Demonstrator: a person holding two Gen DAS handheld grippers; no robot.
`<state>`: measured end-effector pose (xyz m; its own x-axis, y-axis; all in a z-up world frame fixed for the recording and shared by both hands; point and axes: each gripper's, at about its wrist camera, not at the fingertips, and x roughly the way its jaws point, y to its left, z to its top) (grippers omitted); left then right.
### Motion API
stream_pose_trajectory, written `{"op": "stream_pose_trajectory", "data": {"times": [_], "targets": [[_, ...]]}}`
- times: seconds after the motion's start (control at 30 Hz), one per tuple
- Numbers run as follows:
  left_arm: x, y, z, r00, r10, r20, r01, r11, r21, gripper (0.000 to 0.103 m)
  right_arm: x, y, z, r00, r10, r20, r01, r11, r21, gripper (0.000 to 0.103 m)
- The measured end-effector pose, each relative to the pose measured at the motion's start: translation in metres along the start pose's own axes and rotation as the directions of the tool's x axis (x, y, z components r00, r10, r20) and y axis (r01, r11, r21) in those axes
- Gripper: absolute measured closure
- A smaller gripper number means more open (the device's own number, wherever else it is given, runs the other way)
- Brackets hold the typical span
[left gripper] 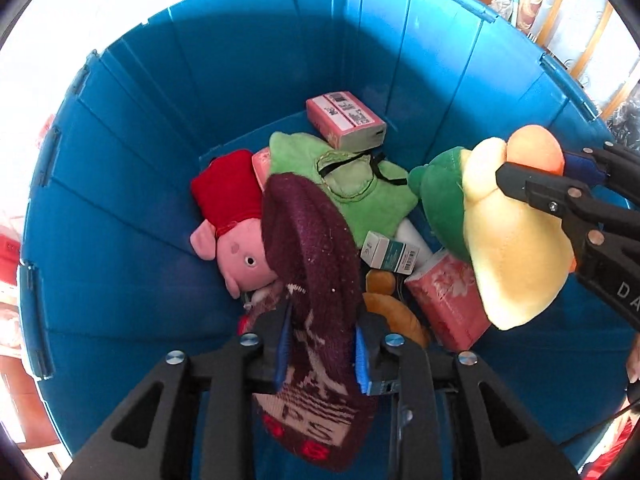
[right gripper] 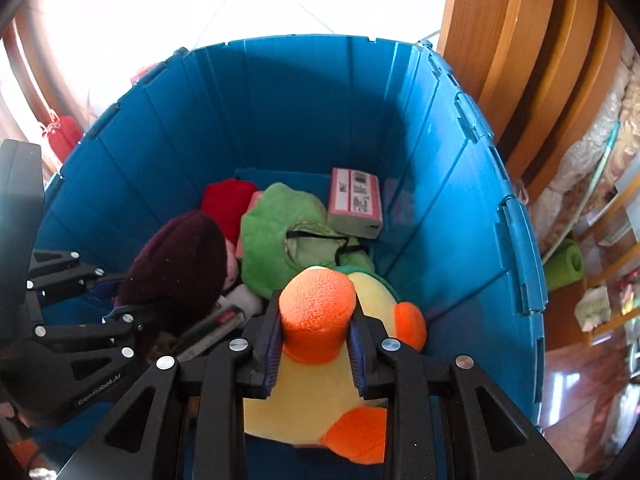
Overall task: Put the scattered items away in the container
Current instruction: 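Drop the hat and duck plush into the crate by opening both tools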
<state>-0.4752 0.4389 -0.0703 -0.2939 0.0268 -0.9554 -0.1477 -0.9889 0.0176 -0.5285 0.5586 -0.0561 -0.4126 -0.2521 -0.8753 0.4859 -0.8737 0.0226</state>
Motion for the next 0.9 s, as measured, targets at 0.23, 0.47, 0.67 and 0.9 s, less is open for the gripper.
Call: {"op": "stream_pose_trajectory", "data": {"times": [0.23,0.47,0.67,0.9], "targets": [[-0.001,-0.004,-0.007,1.000,-0.020,-0.007,0.020,1.000,0.021,0.045,0.005,-0.001,0.006,1.000,-0.006,-0.026,0.006,1.000,-0.007,0.065],[-0.006,-0.002,-0.015,1.000,-0.022,-0.009,0.022,1.000,0.008,0.045,-0.004,0.002,0.006,1.000,-0.011,-0.017,0.011,1.000,-0.024,0.057],[-0.023,0.000,-0.022,0.999,-0.031,0.026,0.031,1.000,0.003,0.045,-0.025,0.003,0.000,1.000,-0.007,0.023,0.008,0.999,-0.039,0.054],[-0.064,0.001,-0.044,0.989,-0.063,0.132,0.063,0.998,0.005,0.045,-0.071,0.008,-0.020,0.987,0.025,0.156,-0.020,0.999,-0.034,0.047]]}}
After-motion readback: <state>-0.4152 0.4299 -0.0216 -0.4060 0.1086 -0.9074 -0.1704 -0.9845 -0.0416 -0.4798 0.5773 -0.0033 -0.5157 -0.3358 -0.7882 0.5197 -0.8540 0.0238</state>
